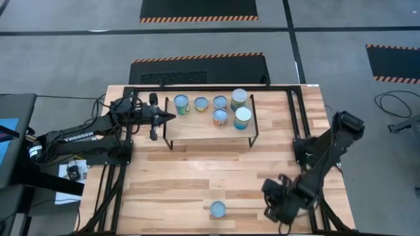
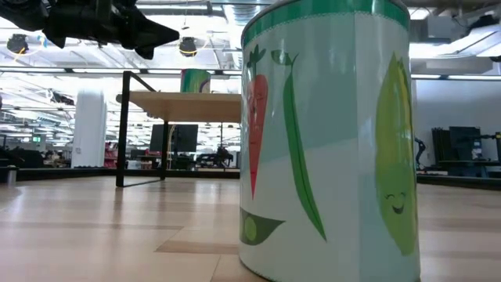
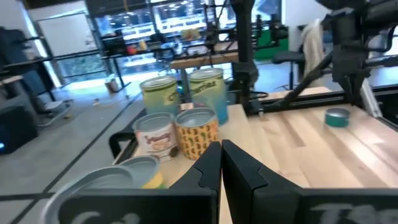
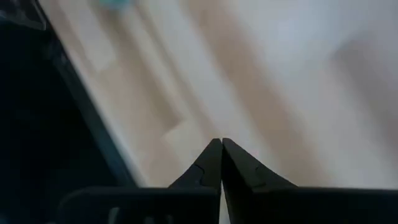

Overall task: Pick and place cans onto a shelf
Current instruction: Put the dark blue can on the shelf

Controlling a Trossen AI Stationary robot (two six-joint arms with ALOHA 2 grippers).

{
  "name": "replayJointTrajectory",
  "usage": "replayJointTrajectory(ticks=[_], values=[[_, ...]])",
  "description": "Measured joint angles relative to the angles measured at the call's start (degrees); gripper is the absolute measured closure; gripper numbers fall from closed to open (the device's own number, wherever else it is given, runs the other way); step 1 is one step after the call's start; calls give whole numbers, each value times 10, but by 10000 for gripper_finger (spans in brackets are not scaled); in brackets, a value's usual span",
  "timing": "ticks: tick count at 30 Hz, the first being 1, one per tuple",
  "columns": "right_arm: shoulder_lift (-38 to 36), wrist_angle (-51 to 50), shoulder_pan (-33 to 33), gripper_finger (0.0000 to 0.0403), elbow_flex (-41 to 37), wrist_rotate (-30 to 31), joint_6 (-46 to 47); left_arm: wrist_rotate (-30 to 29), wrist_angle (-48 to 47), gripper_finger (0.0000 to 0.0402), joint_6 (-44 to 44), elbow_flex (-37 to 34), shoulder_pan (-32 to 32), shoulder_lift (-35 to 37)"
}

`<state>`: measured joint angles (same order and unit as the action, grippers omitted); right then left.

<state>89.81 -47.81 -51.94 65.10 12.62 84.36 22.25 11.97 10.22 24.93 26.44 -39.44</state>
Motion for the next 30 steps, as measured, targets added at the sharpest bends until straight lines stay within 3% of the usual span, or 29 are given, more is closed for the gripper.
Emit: replayJointTrajectory(ticks=[7,13,16,23,30], values=[[97,18,-62,306,32,-84,186,4,0,400,20,0,0,0],[150,-21,-55,238,36,-168,216,4,6,400,21,0,0,0],[154,-36,-50,216,36,-173,214,3,6,400,12,0,0,0],[122,-55,-50,208,36,-172,204,3,4,400,4,0,0,0],[88,-178,-51,221,36,-171,203,3,-9,400,10,0,0,0]])
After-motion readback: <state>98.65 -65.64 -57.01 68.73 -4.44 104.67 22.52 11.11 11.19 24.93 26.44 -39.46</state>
